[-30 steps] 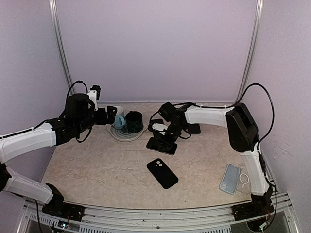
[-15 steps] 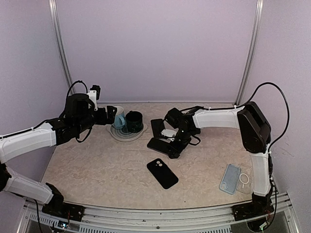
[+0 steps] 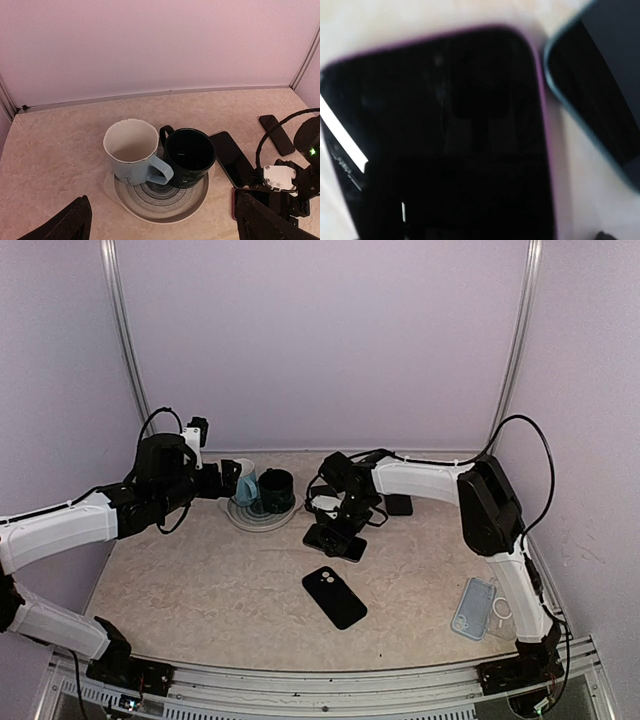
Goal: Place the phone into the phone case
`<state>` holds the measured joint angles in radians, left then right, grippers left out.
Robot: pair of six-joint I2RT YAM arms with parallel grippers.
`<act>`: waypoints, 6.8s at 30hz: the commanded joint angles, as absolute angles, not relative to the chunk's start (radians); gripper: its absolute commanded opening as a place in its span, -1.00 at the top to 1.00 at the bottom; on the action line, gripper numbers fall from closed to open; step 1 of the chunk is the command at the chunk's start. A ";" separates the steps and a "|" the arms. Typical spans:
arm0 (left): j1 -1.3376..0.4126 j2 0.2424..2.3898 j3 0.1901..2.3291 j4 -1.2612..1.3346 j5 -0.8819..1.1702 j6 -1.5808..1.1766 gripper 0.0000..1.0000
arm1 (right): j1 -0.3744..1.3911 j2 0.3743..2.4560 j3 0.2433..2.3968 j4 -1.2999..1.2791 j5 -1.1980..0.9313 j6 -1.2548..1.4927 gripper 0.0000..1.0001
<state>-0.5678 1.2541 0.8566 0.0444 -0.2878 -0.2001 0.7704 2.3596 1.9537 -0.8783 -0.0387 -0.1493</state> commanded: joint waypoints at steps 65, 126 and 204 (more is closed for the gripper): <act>-0.603 1.287 0.873 0.043 -0.169 -0.152 -0.98 | 0.831 1.938 1.353 -0.886 0.040 0.168 -0.11; -1.062 1.973 1.104 -0.056 0.122 -0.186 0.20 | 1.002 1.401 0.977 -0.354 0.369 0.506 0.14; -0.942 2.026 1.283 -0.222 0.104 -0.217 -0.09 | 0.809 1.274 0.865 -0.381 0.249 0.398 0.17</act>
<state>-0.9482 1.9976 1.2434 -0.1234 0.0917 -0.2337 0.8413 1.3197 0.8894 -0.4561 0.2764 0.4469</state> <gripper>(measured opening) 0.547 0.695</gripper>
